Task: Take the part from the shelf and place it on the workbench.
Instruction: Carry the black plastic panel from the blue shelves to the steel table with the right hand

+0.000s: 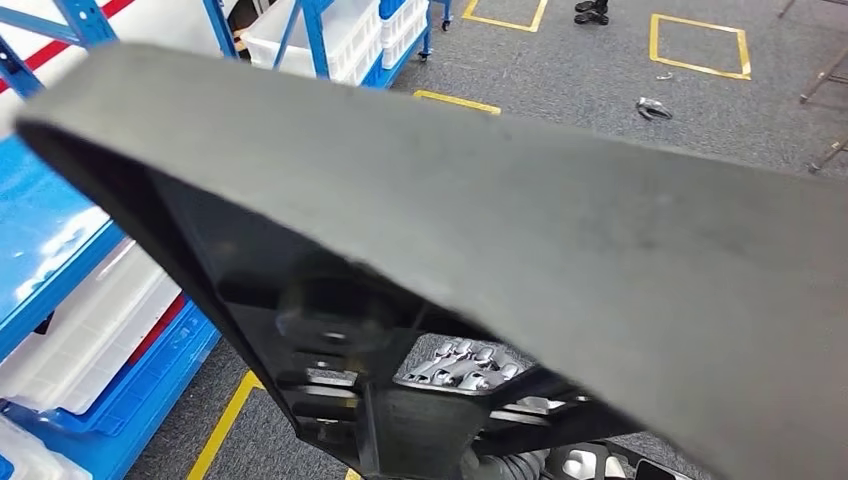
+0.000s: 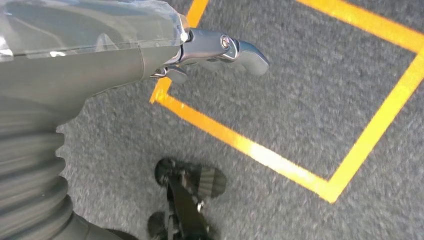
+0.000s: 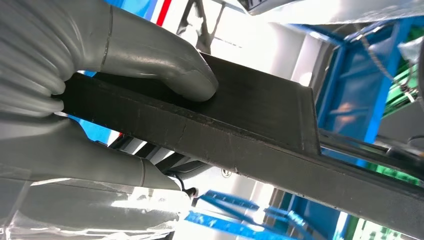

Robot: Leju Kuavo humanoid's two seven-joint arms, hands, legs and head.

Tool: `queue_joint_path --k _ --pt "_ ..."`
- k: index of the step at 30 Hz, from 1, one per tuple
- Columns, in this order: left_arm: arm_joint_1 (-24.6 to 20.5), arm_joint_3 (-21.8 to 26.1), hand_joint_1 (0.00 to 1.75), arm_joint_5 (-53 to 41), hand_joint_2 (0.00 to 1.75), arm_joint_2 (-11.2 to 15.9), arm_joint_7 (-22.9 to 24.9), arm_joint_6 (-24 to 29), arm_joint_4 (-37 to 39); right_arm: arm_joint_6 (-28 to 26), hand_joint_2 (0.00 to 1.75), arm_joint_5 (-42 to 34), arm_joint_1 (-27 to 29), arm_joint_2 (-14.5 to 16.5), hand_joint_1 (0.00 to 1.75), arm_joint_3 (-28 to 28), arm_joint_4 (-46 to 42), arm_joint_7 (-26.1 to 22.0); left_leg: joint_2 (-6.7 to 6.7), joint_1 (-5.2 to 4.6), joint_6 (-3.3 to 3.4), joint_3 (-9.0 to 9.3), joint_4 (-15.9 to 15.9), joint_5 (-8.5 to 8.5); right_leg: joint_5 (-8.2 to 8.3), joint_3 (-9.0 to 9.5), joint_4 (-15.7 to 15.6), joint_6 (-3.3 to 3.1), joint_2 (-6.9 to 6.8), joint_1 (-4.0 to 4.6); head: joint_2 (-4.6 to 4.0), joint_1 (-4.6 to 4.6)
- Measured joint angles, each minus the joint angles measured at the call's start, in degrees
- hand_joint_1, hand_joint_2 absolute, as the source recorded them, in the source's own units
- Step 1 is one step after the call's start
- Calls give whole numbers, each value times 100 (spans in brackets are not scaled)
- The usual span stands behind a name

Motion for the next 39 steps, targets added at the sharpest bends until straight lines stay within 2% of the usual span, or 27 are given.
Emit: queue_joint_path --k 1,2,3,5,7,9,10,12,13,14,15,16,17,18,20,22,24,25,26,27,29,31,32,34,36,38,39 --pt "3 1 0 -1 175 8 -13 46 0 -15 175 -2 10 8 171 0 9 26 75 -13 1 -4 1 -1 4 -34 104 -1 -18 -3 0 0" --pt "3 2 0 -4 175 20 -26 87 -1 -34 175 -4 21 21 171 0 15 58 144 -21 1 -4 3 -3 107 42 -9 -10 -37 -3 0 0" --pt "2 2 0 -11 175 34 -35 108 -2 -60 175 -10 30 45 171 0 17 89 205 -28 -2 2 3 -7 279 227 -328 -30 -84 3 0 0" --pt "8 3 0 -36 175 76 -36 100 -14 -128 175 -45 37 117 171 0 16 134 311 -47 -26 18 7 -22 534 646 -1104 -93 -326 56 0 -1" --pt "27 3 0 -71 175 136 -11 24 -36 -232 175 -98 46 191 171 0 16 127 419 -64 -77 30 9 -37 591 812 -1465 -154 -459 124 0 -2" --pt "43 4 0 -103 175 199 45 -56 -63 -343 175 -125 82 240 171 -3 17 101 524 -66 -139 40 6 -53 623 799 -1501 -208 -333 133 0 -3" --pt "41 4 0 -113 175 230 73 -81 -78 -390 175 -121 104 259 171 -9 16 91 478 -55 -171 35 39 -91 645 804 -1526 -236 -268 120 0 -3" --pt "40 9 0 -107 175 288 113 -119 -102 -449 175 -87 130 298 171 -22 14 92 217 -31 -222 -103 386 -341 687 816 -1570 -292 -157 83 0 -7" --pt "43 16 0 -96 175 312 127 -145 -108 -454 175 -58 134 316 171 -26 11 115 57 -16 -240 -246 721 -531 696 815 -1573 -308 -104 82 0 -8" --pt "50 26 0 -86 175 331 143 -166 -110 -444 175 -27 134 330 171 -26 10 155 -28 -11 -252 -424 1116 -718 700 808 -1569 -321 -43 80 0 -10" --pt "55 36 0 -78 175 344 158 -181 -111 -432 175 4 135 340 171 -26 9 206 -62 -8 -263 -581 1447 -830 703 802 -1563 -326 28 81 0 -10" --pt "55 42 0 -74 175 349 170 -192 -111 -422 175 28 134 345 171 -26 7 253 -76 -2 -271 -664 1613 -834 705 796 -1552 -329 102 79 0 -10" --pt "50 45 0 -75 175 350 180 -195 -111 -417 175 44 133 352 171 -26 5 288 -84 5 -277 -646 1559 -728 704 793 -1537 -326 177 75 0 -10" --pt "42 46 0 -78 175 350 187 -195 -111 -417 175 51 132 363 171 -26 3 308 -107 19 -282 -523 1289 -535 700 793 -1519 -319 250 67 0 -10" --pt "28 48 0 -82 175 349 193 -198 -111 -417 175 51 125 388 171 -26 -4 319 -294 57 -293 -174 519 -185 683 777 -1465 -280 382 61 0 -11" --pt "19 54 0 -85 175 348 200 -218 -111 -402 175 58 112 408 171 -26 -15 322 -455 68 -272 -3 125 -86 689 727 -1426 -208 502 58 0 -9" --pt "-4 58 0 -106 175 345 189 -267 -111 -355 175 66 89 412 171 -26 -14 330 -404 51 -204 3 93 -73 724 678 -1433 -130 600 46 0 -8" --pt "-26 59 0 -118 175 341 174 -291 -111 -333 175 66 69 410 171 -26 -5 333 -346 49 -161 3 76 -50 716 659 -1416 -101 562 39 0 -8" --pt "-45 59 0 -127 175 338 157 -310 -111 -315 175 62 34 408 171 -26 9 337 -289 50 -117 0 55 -26 652 614 -1330 -74 452 42 0 -3" --pt "-58 59 0 -130 175 333 148 -321 -111 -306 175 53 -12 405 171 -26 27 338 -226 52 -78 -5 34 -7 527 529 -1143 -53 307 44 0 0" --pt "-57 60 0 -128 175 327 185 -322 -110 -307 175 20 -102 402 171 -26 70 352 -88 34 -38 -19 23 2 162 229 -476 -17 51 43 0 7" --pt "-45 70 0 -115 175 317 288 -307 -109 -321 175 -13 -145 396 171 -26 107 408 62 22 -30 -30 25 -1 -26 -24 78 5 -4 33 0 6" --pt "-45 77 0 -105 175 305 351 -290 -109 -328 175 -32 -158 390 171 -25 119 440 131 20 -30 -31 26 -4 33 -15 80 6 -20 32 0 6" --pt "-52 88 0 -79 175 263 487 -237 -109 -334 175 -91 -200 377 171 -22 129 494 250 16 -41 -15 27 -15 379 317 -520 -21 -132 40 -1 7" --pt "-49 107 0 -57 175 206 603 -179 -109 -334 175 -153 -265 372 171 -3 131 521 349 -11 -77 3 31 -36 606 683 -1231 -80 -366 95 -1 5" --pt "-44 131 0 -47 175 151 671 -129 -106 -329 175 -196 -303 370 171 28 132 529 450 -35 -129 14 29 -50 619 769 -1468 -135 -440 151 0 3" --pt "-50 139 0 -49 175 124 694 -106 -104 -330 175 -213 -308 367 171 39 132 534 507 -42 -156 29 21 -53 635 759 -1485 -165 -375 150 0 2"
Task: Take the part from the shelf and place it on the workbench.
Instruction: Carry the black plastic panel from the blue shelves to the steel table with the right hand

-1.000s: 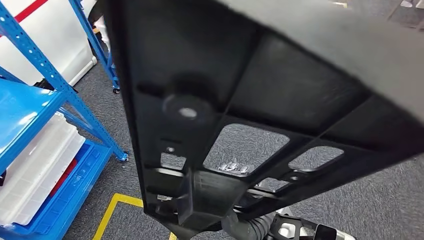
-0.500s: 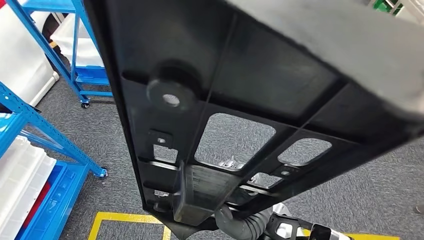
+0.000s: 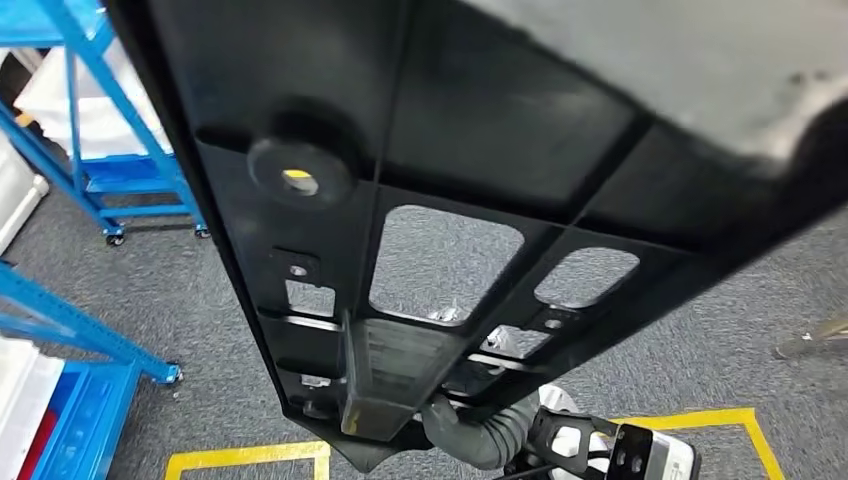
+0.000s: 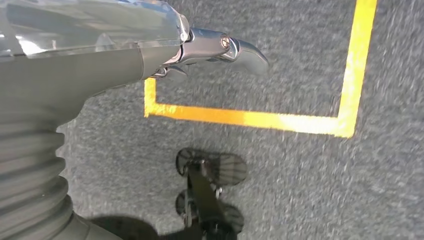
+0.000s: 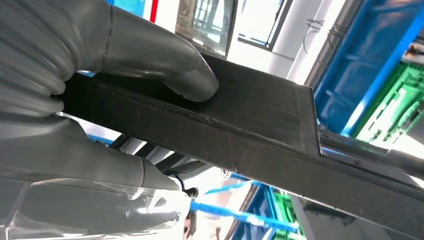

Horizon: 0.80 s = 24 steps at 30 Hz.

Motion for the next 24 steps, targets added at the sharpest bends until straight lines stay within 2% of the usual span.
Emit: queue_joint_path --k 1,3,4,5,6,7,8,9,10,11,13,14,16,18,20,21,22,23,24 --pt "-10 3 0 -4 175 -23 21 18 1 -6 175 -18 3 -4 171 5 0 5 -10 6 -31 12 6 -19 17 7 -29 -26 60 -14 0 -1" --pt "-25 3 0 -21 175 -65 58 27 7 -33 175 -59 3 -17 171 8 -1 20 -246 26 -80 -52 207 -180 58 37 -91 -91 172 -57 -1 -2" --pt "-18 3 0 -27 175 -80 80 25 10 -55 175 -78 12 -24 171 9 -1 25 -414 42 -97 -170 473 -340 72 47 -106 -114 225 -73 -1 -4" --pt "-2 3 0 -32 175 -95 105 25 13 -75 175 -95 29 -34 171 9 2 36 -526 47 -107 -341 841 -527 78 45 -107 -130 289 -73 -1 -5" --pt "19 3 0 -35 175 -106 136 29 14 -91 175 -104 60 -47 171 9 8 49 -567 50 -116 -526 1226 -685 82 38 -102 -137 358 -71 0 -5" --pt "38 3 0 -39 175 -118 164 33 15 -101 175 -107 101 -64 171 9 19 61 -581 51 -125 -667 1502 -753 83 34 -95 -140 437 -70 0 -5" --pt "49 4 0 -40 175 -130 186 38 16 -103 175 -105 141 -84 171 9 35 69 -586 53 -131 -725 1592 -710 83 30 -83 -140 517 -71 0 -5" --pt "54 4 0 -37 175 -143 201 41 16 -102 175 -96 172 -100 171 12 55 67 -599 59 -134 -675 1447 -557 79 29 -66 -133 594 -77 0 -5" --pt "52 5 0 -32 175 -155 209 44 17 -98 175 -83 191 -114 171 20 76 55 -643 70 -135 -532 1111 -334 71 29 -44 -120 669 -86 0 -5" --pt "50 8 0 -24 175 -165 216 58 17 -94 175 -70 199 -122 171 34 101 37 -760 88 -135 -365 728 -158 59 21 -16 -100 739 -88 0 -5" --pt "46 27 0 -8 175 -183 216 109 17 -83 175 -40 196 -127 171 81 153 8 -971 111 -116 -128 187 8 47 -22 41 -40 870 -91 0 -2" --pt "43 43 0 3 175 -188 208 141 17 -74 175 -15 194 -127 171 108 183 2 -1022 108 -93 -95 108 -6 55 -49 50 -4 927 -96 0 -1" --pt "30 73 0 29 175 -192 163 184 17 -61 175 50 195 -128 171 155 243 -2 -930 99 -21 -88 74 19 79 -87 45 65 1003 -114 0 -1" --pt "14 90 0 45 175 -188 109 210 17 -77 175 94 192 -128 171 185 301 -26 -807 109 64 -79 30 57 -42 -175 216 118 804 -106 0 13" --pt "26 99 0 43 175 -168 81 239 17 -116 175 108 189 -128 171 198 356 -87 -670 100 117 -78 6 70 -371 -445 790 158 494 -107 0 30" --pt "38 103 0 38 175 -149 77 253 17 -138 175 107 191 -127 171 200 383 -118 -596 90 128 -82 6 68 -541 -627 1164 175 420 -118 -1 33" --pt "47 107 0 31 175 -126 75 264 17 -161 175 104 197 -127 171 200 412 -153 -520 83 131 -86 7 64 -638 -769 1457 187 386 -128 -1 32" --pt "51 109 0 18 175 -101 75 270 17 -181 175 102 202 -127 171 198 437 -181 -444 79 131 -86 7 58 -636 -826 1580 193 365 -136 -1 32" --pt "49 110 0 5 175 -79 75 274 17 -202 175 101 205 -127 171 193 457 -203 -374 78 127 -82 8 52 -528 -766 1480 191 343 -141 -1 32"
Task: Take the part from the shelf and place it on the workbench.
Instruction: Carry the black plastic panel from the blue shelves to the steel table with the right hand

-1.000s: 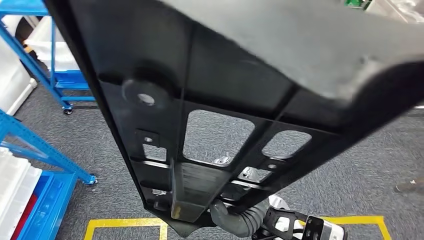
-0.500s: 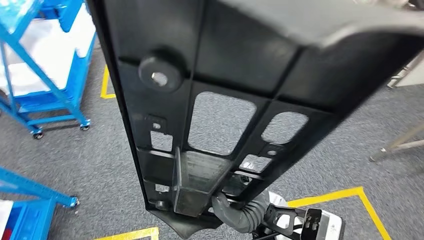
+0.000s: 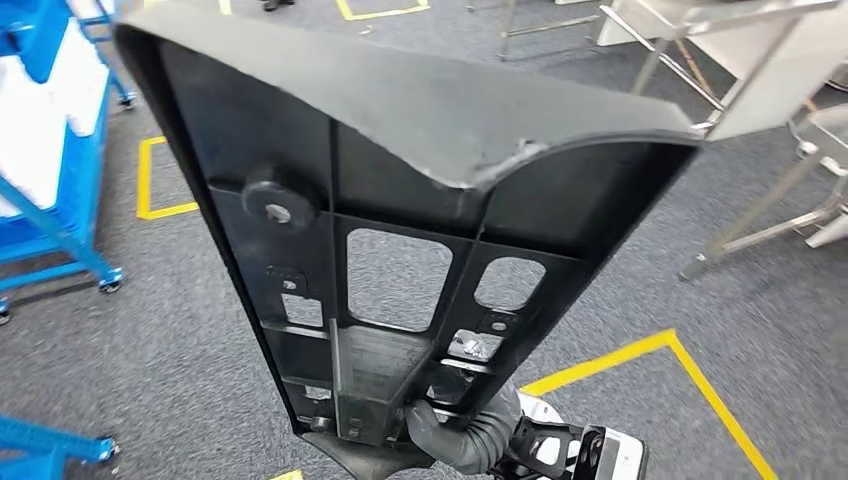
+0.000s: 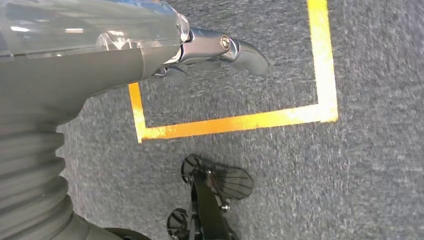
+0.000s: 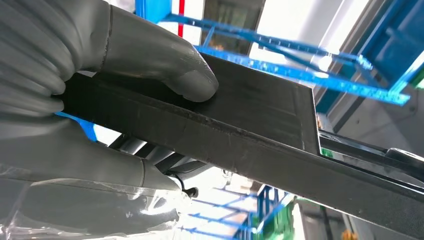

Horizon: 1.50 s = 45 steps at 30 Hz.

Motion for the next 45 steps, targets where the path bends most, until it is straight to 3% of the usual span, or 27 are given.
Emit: queue_joint_path --k 1,3,5,7,9,12,14,15,16,18,20,22,23,25,27,29,30,32,33,35,36,38,40,42,43,44,45 --pt "-7 -1 0 -10 175 19 -1 1 0 -19 175 2 -1 0 171 -5 14 -16 62 -1 -9 12 0 -8 181 171 -308 -13 -46 0 1 0" --pt "-19 -2 0 -20 175 48 -10 -9 0 -53 175 23 -14 3 171 -12 22 -28 163 -16 -46 42 5 -35 472 595 -1091 -72 -292 45 1 1" --pt "-29 -1 0 -21 175 78 -40 -38 0 -93 175 52 -29 19 171 -11 24 -42 259 -37 -106 66 5 -57 536 769 -1458 -132 -438 107 1 -2" --pt "-49 1 0 -20 175 103 -103 -88 0 -122 175 60 -32 32 171 -10 21 -72 365 -47 -170 100 -16 -69 546 764 -1497 -183 -328 116 1 -5" --pt "-78 0 0 -15 175 132 -202 -156 0 -130 175 50 -39 35 171 -10 3 -107 234 -32 -223 87 88 -172 583 789 -1556 -242 -212 79 1 -7" --pt "-72 -1 0 18 175 169 -338 -239 0 -129 175 25 -63 51 171 -10 -19 -130 -161 -7 -263 -340 1024 -676 611 799 -1586 -306 -31 45 1 -20" --pt "-46 0 0 41 175 193 -384 -263 0 -138 175 10 -42 55 171 -10 -37 -132 -208 -4 -282 -626 1579 -823 610 795 -1570 -312 124 45 1 -21" --pt "-39 1 0 46 175 210 -398 -269 0 -144 175 4 -31 55 171 -10 -51 -133 -213 0 -287 -637 1557 -724 607 795 -1555 -307 206 42 1 -21" --pt "-37 1 0 48 175 224 -411 -273 0 -152 175 1 -23 55 171 -10 -67 -136 -236 9 -290 -543 1309 -527 599 796 -1537 -295 285 37 1 -21" --pt "-40 1 0 51 175 257 -426 -269 0 -180 175 -2 -16 55 171 -10 -103 -140 -443 44 -290 -223 538 -148 570 782 -1477 -249 431 32 1 -21" --pt "-38 8 0 51 175 280 -397 -244 0 -212 175 4 2 55 171 -12 -151 -134 -649 63 -264 -42 121 -41 559 733 -1430 -186 554 31 1 -20" --pt "-38 16 0 49 175 298 -338 -206 0 -222 175 14 38 55 171 -16 -210 -123 -616 53 -200 -23 86 -49 585 688 -1433 -120 668 20 1 -20" --pt "-43 17 0 50 175 305 -320 -191 -1 -223 175 15 60 54 171 -22 -240 -119 -553 54 -162 -18 68 -34 580 676 -1420 -91 656 14 1 -21" --pt "-51 21 0 65 175 317 -334 -172 -2 -222 175 10 85 53 171 -41 -291 -113 -421 64 -81 -5 30 -10 416 557 -1167 -39 416 22 1 -1" --pt "-37 27 0 80 175 325 -367 -169 -2 -220 175 0 94 52 171 -60 -318 -107 -280 43 -33 -3 20 -13 72 241 -509 -1 108 25 1 19" --pt "-25 31 0 78 175 328 -379 -175 -2 -215 175 -4 107 51 171 -68 -322 -95 -126 24 -21 -3 20 -24 -124 -56 83 16 20 13 1 20" --pt "-29 32 0 76 175 329 -382 -184 -2 -210 175 -5 111 50 171 -71 -324 -89 -53 20 -22 2 21 -32 -73 -73 116 13 2 10 1 19" --pt "-47 32 0 70 175 330 -405 -220 -2 -198 175 -5 111 50 171 -71 -333 -79 72 13 -35 31 21 -53 270 227 -438 -26 -88 21 1 19" --pt "-55 32 0 65 175 329 -422 -240 -2 -196 175 -5 106 50 171 -71 -340 -69 125 5 -51 51 22 -68 414 448 -848 -67 -219 50 1 18" --pt "-65 31 0 57 175 326 -455 -272 -2 -189 175 -5 91 51 171 -70 -348 -31 221 -15 -101 81 23 -99 543 716 -1376 -144 -397 118 1 16" --pt "-70 31 0 58 175 324 -464 -279 -2 -181 175 -6 85 51 171 -69 -349 -10 272 -23 -130 93 18 -109 529 740 -1450 -170 -419 146 1 15" --pt "-92 31 0 75 175 320 -472 -283 -2 -169 175 -8 81 51 171 -69 -346 17 337 -27 -191 125 4 -128 558 740 -1489 -214 -289 135 1 15" --pt "-112 31 0 87 175 312 -470 -280 -2 -174 175 -12 54 53 171 -69 -340 50 138 -14 -241 77 175 -267 600 778 -1560 -271 -177 91 1 13" --pt "-104 32 0 86 175 305 -434 -263 -2 -180 175 -22 18 57 171 -69 -321 96 -137 5 -267 -204 781 -589 617 800 -1590 -307 -61 72 1 8" --pt "-88 33 0 84 175 303 -401 -249 -2 -178 175 -31 9 58 171 -69 -304 118 -187 8 -275 -396 1156 -740 616 799 -1585 -317 6 76 1 5" --pt "-68 33 0 81 175 299 -366 -237 -2 -175 175 -42 7 59 171 -69 -282 134 -203 10 -285 -550 1429 -801 613 799 -1578 -320 79 80 1 5" --pt "-52 33 0 70 175 290 -337 -225 -1 -170 175 -52 4 60 171 -69 -253 151 -208 11 -292 -623 1515 -749 608 799 -1566 -321 154 82 1 5"
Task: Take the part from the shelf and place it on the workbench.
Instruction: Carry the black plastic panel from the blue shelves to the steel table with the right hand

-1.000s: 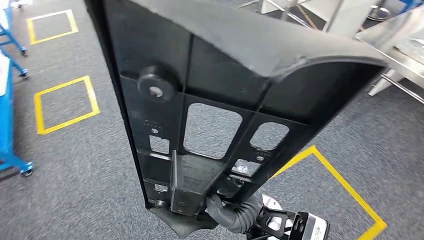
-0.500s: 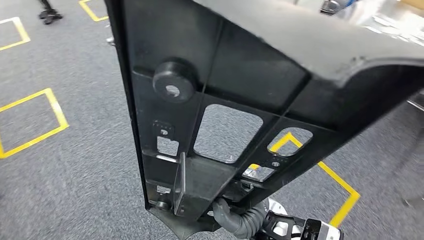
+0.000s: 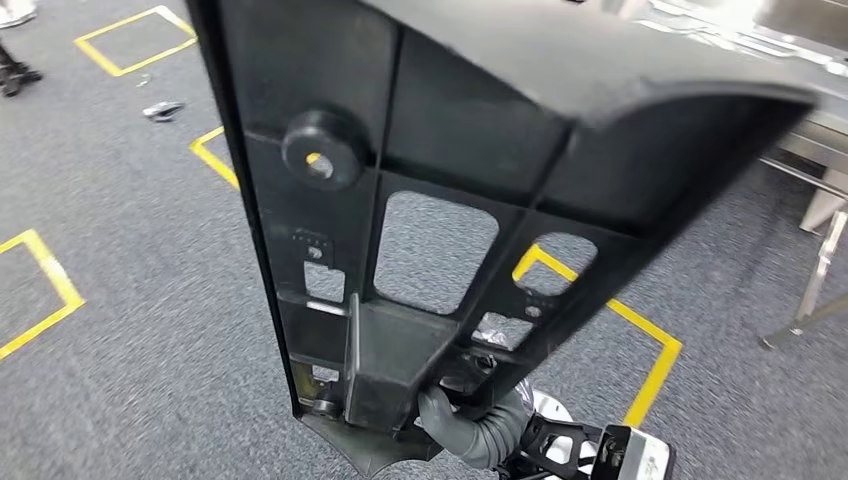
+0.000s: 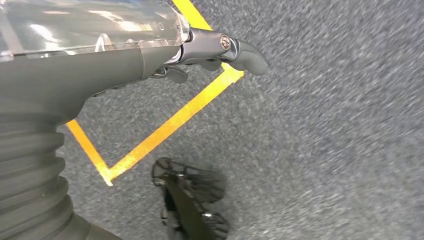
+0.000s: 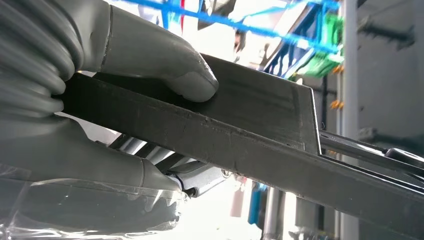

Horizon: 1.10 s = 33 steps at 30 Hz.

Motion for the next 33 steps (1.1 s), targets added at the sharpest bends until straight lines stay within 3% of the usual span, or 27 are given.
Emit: queue_joint_path --k 1,2,4,6,8,10,12,14,15,16,17,19,21,23,24,26,28,29,30,31,33 --pt "11 0 0 -14 175 -16 23 10 1 8 175 -12 -12 1 171 1 41 21 -9 4 -3 27 -132 162 -9 0 18 4 78 -2 0 0" --pt "13 0 0 -31 175 -35 33 17 1 17 175 -22 -32 4 171 3 93 39 -49 11 -3 147 -456 398 -22 0 43 16 153 -6 0 0" --pt "5 -1 0 -62 175 -78 9 17 1 40 175 -44 -80 16 171 6 227 57 -275 35 21 431 -1138 693 -53 -22 105 59 285 -12 0 2" --pt "5 -2 0 -57 175 -111 -38 9 1 58 175 -80 -110 37 171 8 354 54 -426 32 65 548 -1408 712 -53 -70 137 121 386 -26 0 4" --pt "2 -1 0 -35 175 -150 -79 6 1 72 175 -124 -122 49 171 9 461 42 -345 26 128 563 -1451 732 -32 -103 128 188 475 -42 0 4" --pt "-12 0 0 -32 175 -187 -123 5 -2 79 175 -152 -133 50 171 9 563 13 -230 46 207 592 -1511 763 -125 -170 263 245 332 -31 0 25" --pt "-4 0 0 -37 175 -202 -152 3 -5 92 175 -162 -145 50 171 9 661 -48 -100 43 261 614 -1548 775 -422 -443 817 291 32 -36 0 56" --pt "21 0 0 -52 175 -203 -165 0 -5 88 175 -153 -131 49 171 9 752 -124 47 29 277 618 -1548 761 -676 -802 1493 326 -106 -67 0 68" --pt "26 0 0 -66 175 -204 -168 -5 -5 73 175 -140 -113 49 171 7 789 -152 119 27 277 623 -1547 751 -668 -880 1625 336 -131 -80 0 69" --pt "25 0 0 -76 175 -207 -171 -9 -5 55 175 -123 -94 48 171 4 822 -172 187 27 270 634 -1547 740 -564 -855 1558 339 -153 -90 0 69" --pt "20 0 0 -86 175 -215 -172 -14 -5 40 175 -104 -76 48 171 -1 843 -187 248 27 258 652 -1547 725 -382 -711 1275 330 -195 -94 0 70" --pt "12 0 0 -93 175 -237 -176 -17 -5 28 175 -56 -58 49 171 -12 860 -202 354 8 211 700 -1542 684 -69 -310 504 280 -436 -53 0 69" --pt "8 -1 0 -102 175 -256 -192 -19 -5 29 175 18 -37 50 171 -20 862 -237 454 -22 148 741 -1545 647 13 -120 109 222 -586 4 0 65" --pt "-8 -5 0 -118 175 -276 -236 -30 -5 40 175 102 3 50 171 -34 860 -271 569 -37 87 789 -1575 625 9 -122 76 169 -475 15 0 62" --pt "-21 -8 0 -126 175 -286 -260 -37 -5 49 175 144 25 50 171 -42 858 -279 562 -30 56 810 -1565 595 19 -105 48 141 -412 2 0 63" --pt "-43 -13 0 -134 175 -300 -290 -45 -5 67 175 206 44 52 171 -48 845 -289 345 -10 13 712 -1273 380 45 -64 -7 74 -291 -37 -1 51" --pt "-34 -13 0 -132 175 -310 -297 -49 -4 75 175 258 53 57 171 -48 830 -296 77 3 -3 366 -549 18 49 -50 -15 27 -168 -42 -1 34" --pt "-22 -13 0 -128 175 -315 -297 -55 -3 75 175 277 63 60 171 -48 827 -297 27 4 -9 172 -182 -102 47 -49 -9 16 -91 -35 -1 30" --pt "-10 -13 0 -121 175 -316 -298 -61 -3 73 175 292 73 61 171 -48 826 -297 7 4 -10 42 28 -114 43 -47 -1 11 -8 -28 0 30" --pt "-4 -13 0 -113 175 -316 -298 -68 -3 70 175 299 81 61 171 -48 826 -297 -4 4 -6 6 25 -11 38 -43 12 12 77 -25 0 30" --pt "-8 -13 0 -100 175 -316 -289 -81 -3 58 175 302 88 60 171 -48 820 -298 -104 8 24 215 -589 440 16 -32 44 31 231 -27 -1 30"
